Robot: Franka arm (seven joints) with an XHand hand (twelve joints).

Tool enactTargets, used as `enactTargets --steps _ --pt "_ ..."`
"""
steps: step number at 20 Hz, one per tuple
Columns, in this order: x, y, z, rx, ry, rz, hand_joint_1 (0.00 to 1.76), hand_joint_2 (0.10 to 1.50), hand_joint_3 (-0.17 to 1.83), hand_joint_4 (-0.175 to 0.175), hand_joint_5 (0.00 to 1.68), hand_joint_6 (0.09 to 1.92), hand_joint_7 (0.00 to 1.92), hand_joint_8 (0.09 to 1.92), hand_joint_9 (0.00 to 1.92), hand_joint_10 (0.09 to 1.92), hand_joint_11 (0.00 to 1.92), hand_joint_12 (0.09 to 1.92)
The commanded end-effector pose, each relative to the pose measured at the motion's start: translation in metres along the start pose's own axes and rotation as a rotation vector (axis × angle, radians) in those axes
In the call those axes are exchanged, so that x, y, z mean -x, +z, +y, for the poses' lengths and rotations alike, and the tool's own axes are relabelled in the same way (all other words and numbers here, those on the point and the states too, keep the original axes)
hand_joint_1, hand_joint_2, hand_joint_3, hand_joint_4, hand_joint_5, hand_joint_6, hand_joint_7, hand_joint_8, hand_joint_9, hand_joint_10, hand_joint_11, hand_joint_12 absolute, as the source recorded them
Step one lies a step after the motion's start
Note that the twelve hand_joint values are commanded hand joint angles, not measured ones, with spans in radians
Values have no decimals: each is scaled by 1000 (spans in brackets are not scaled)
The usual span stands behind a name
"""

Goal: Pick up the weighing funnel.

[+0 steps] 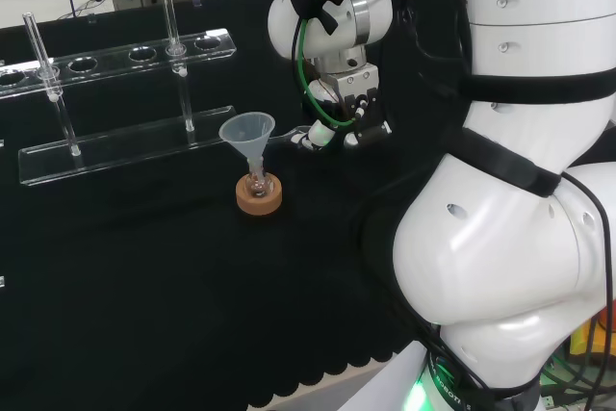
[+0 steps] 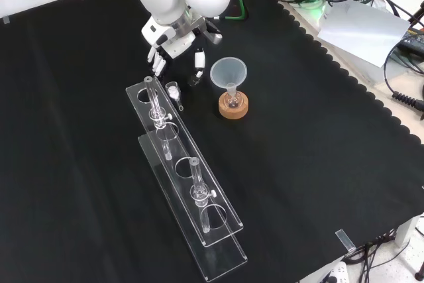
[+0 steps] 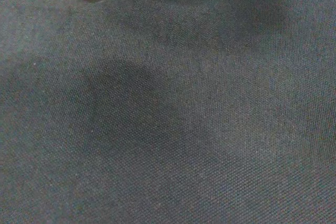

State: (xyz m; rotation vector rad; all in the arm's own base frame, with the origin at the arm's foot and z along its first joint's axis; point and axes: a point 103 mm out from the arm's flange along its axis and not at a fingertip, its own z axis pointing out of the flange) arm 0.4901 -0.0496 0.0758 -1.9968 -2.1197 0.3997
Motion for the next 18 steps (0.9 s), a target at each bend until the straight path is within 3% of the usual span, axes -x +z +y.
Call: enactTargets --steps 1,18 --pt "-1 5 5 14 -9 -8 835 619 591 -58 532 471 653 662 928 446 618 1247" --pt "-7 13 14 29 -37 -15 881 609 634 -38 634 668 670 667 939 456 619 1246"
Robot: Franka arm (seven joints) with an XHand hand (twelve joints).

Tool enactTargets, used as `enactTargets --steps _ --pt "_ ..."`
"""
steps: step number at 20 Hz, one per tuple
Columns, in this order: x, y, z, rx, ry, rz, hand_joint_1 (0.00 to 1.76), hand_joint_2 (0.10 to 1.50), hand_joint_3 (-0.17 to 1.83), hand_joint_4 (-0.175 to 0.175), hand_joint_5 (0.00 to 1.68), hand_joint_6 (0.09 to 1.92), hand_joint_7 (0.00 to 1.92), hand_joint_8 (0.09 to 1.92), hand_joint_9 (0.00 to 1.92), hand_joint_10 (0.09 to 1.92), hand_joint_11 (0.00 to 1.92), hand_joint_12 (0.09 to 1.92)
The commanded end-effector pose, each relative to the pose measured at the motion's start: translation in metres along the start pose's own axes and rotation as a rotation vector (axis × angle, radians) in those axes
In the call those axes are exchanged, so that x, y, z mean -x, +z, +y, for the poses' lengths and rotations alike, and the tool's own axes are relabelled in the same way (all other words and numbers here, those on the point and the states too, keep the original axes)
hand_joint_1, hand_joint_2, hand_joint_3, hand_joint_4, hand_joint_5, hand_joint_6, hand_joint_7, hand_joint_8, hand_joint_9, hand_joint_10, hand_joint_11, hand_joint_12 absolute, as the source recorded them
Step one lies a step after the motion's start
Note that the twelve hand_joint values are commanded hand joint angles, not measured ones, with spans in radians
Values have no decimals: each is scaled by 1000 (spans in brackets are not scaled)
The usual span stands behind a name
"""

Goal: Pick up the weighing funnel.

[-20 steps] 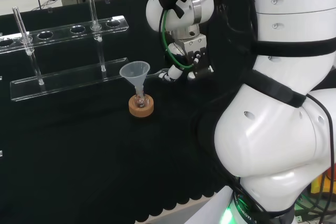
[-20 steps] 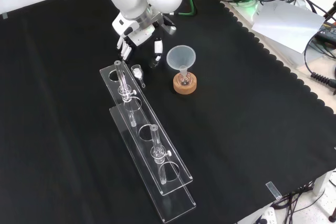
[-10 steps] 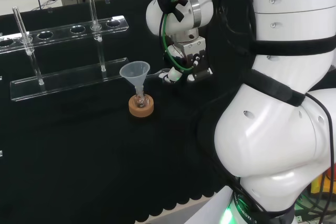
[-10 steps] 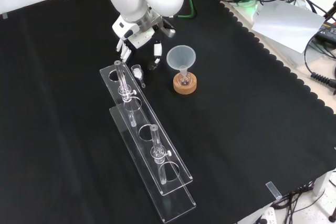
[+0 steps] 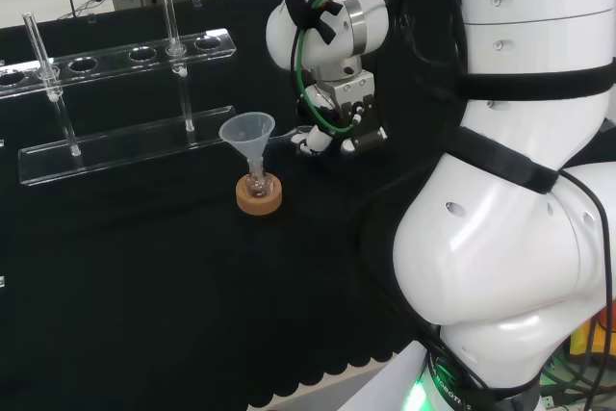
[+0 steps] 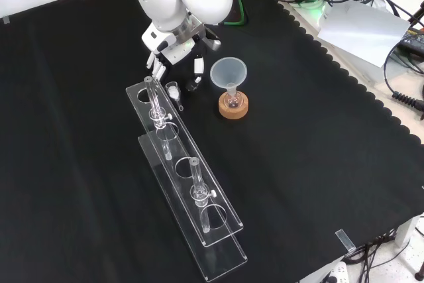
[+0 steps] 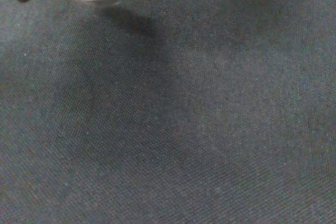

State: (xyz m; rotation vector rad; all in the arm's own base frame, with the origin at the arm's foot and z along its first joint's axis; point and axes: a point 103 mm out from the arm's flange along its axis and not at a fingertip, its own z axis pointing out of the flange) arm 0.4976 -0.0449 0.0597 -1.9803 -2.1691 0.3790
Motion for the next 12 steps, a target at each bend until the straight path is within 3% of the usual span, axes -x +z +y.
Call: enactTargets --steps 1,12 --pt "-2 1 2 1 -7 -5 884 610 635 -35 644 675 673 667 940 456 620 1246" --pt "-2 2 6 -13 -9 -14 903 621 648 -1 803 771 708 665 973 464 629 1246"
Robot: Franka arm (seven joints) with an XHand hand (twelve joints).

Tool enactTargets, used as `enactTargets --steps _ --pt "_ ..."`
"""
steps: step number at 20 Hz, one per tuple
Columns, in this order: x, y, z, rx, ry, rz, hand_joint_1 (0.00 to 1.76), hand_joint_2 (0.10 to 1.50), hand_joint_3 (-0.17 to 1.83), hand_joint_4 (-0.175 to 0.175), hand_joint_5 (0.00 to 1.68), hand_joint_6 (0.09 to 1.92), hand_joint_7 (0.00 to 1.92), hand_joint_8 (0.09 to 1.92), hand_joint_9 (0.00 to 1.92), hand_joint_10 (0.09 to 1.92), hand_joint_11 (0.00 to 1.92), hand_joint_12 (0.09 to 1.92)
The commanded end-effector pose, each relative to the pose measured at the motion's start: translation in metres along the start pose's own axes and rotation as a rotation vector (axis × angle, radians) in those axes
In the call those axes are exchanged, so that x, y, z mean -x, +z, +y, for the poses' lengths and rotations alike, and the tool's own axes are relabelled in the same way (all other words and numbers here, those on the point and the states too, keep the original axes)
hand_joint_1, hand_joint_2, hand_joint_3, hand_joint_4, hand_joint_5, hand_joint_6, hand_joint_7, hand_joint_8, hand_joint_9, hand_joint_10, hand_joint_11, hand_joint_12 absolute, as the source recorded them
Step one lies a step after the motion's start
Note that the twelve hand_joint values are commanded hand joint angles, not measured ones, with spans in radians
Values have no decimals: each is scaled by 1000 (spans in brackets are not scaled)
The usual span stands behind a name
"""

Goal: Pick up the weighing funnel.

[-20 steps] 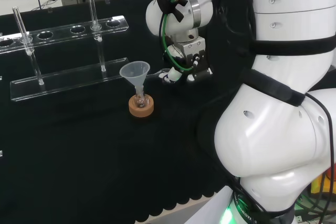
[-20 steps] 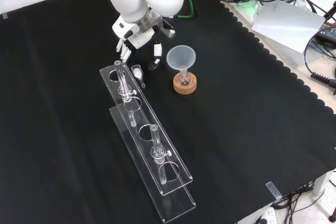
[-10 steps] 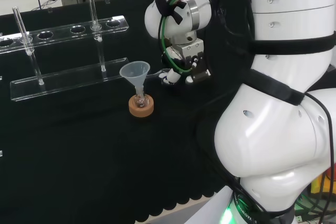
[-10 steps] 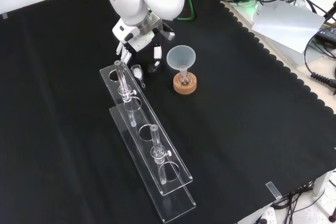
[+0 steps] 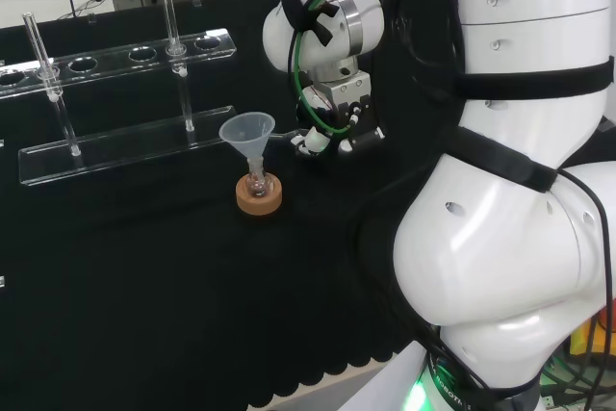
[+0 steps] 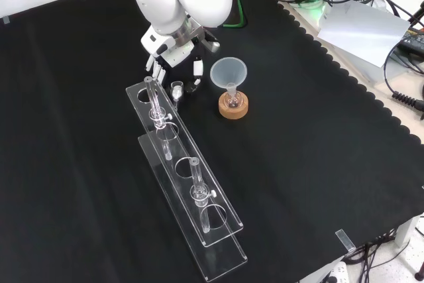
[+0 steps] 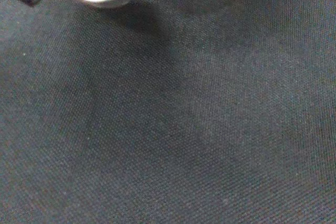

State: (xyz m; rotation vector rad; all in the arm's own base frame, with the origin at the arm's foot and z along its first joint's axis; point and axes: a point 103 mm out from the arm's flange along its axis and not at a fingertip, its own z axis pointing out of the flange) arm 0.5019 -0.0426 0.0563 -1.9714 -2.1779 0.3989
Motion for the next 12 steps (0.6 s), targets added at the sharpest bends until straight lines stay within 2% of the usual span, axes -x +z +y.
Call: enactTargets --steps 1,7,12 --pt "0 1 1 -8 -2 -3 904 622 649 0 809 774 710 664 975 464 630 1246" --pt "-1 2 1 -19 -1 2 906 623 655 0 808 779 715 657 981 462 633 1243" --pt "-2 2 1 -36 2 14 886 607 667 -34 655 798 676 643 962 444 617 1238"
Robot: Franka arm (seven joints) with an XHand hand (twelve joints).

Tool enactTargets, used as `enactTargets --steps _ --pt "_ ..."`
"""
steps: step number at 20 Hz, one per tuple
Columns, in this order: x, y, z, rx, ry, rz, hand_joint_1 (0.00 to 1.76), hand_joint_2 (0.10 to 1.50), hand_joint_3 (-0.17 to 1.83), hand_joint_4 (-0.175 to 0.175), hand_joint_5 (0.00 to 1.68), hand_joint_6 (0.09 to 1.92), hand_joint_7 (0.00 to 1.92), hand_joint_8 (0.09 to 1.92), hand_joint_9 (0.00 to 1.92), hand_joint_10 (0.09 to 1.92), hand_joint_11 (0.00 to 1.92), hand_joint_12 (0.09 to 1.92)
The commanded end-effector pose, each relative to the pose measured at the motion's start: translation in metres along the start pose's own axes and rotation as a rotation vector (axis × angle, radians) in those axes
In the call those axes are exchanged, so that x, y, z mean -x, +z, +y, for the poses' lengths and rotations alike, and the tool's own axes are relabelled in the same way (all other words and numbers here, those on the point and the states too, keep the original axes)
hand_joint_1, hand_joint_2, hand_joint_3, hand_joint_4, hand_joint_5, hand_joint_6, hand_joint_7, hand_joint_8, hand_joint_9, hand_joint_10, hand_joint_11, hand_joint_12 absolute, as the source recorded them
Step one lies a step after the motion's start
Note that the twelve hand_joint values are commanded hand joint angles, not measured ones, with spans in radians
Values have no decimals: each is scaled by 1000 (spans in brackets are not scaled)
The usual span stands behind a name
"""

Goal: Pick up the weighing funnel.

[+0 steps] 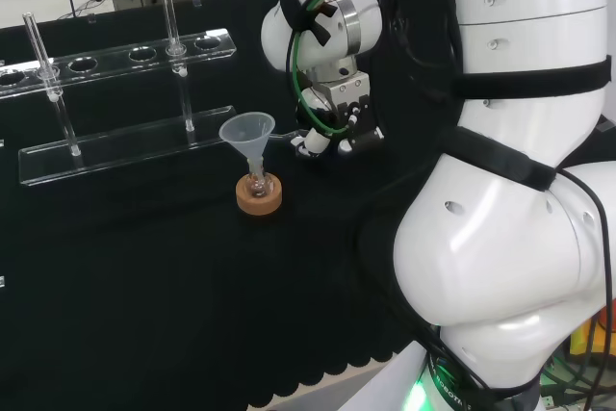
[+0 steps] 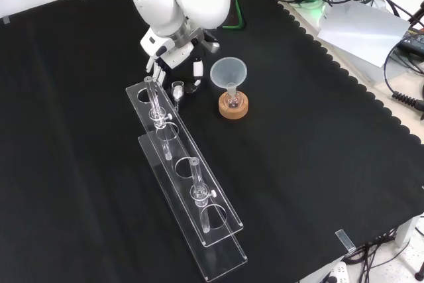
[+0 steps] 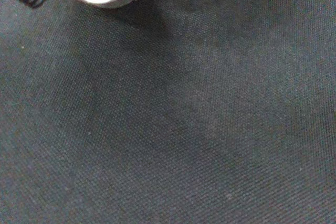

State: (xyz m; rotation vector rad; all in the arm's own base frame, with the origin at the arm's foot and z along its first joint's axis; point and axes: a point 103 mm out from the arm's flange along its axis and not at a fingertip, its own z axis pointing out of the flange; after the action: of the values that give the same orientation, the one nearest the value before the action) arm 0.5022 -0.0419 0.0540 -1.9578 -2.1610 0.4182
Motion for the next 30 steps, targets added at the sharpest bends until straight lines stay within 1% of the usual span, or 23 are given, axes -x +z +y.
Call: enactTargets --steps 1,5,8,13,14,15,18,19,20,21,22,24,26,30 --pt "-2 0 0 -16 2 13 875 601 672 -38 622 800 662 648 952 446 609 1242" --pt "-2 -1 0 -22 -1 19 836 585 680 -48 525 780 627 661 923 453 585 1249" --pt "-3 -1 1 -25 1 20 821 578 681 -51 495 763 617 666 913 457 575 1251" --pt "-7 2 3 -31 -1 13 814 575 681 -51 501 737 603 686 901 478 567 1264" --pt "-8 3 3 -32 1 13 813 576 681 -50 514 742 602 687 901 480 567 1264" --pt "-8 3 3 -34 3 10 812 578 680 -45 562 762 603 688 901 482 567 1264" --pt "-7 3 4 -31 14 -8 821 603 669 -10 796 827 613 693 907 494 573 1263" --pt "-8 3 4 -29 16 -17 904 682 606 59 911 867 620 694 916 498 581 1262" --pt "-8 3 4 -27 20 -28 971 743 551 112 996 886 629 691 928 498 591 1258" --pt "-8 2 4 -27 25 -38 1018 758 556 144 1055 897 647 681 948 490 605 1250" --pt "-7 2 4 -29 29 -45 1046 747 591 160 1093 903 663 669 966 480 619 1242" --pt "-5 0 3 -31 35 -54 1074 704 685 173 1127 929 691 649 1004 457 659 1216" --pt "-1 -5 1 -23 39 -54 1084 678 739 175 1135 948 709 640 1032 441 698 1194" --pt "9 -22 -5 -8 46 -59 1089 661 773 175 1138 962 724 632 1057 423 735 1172"
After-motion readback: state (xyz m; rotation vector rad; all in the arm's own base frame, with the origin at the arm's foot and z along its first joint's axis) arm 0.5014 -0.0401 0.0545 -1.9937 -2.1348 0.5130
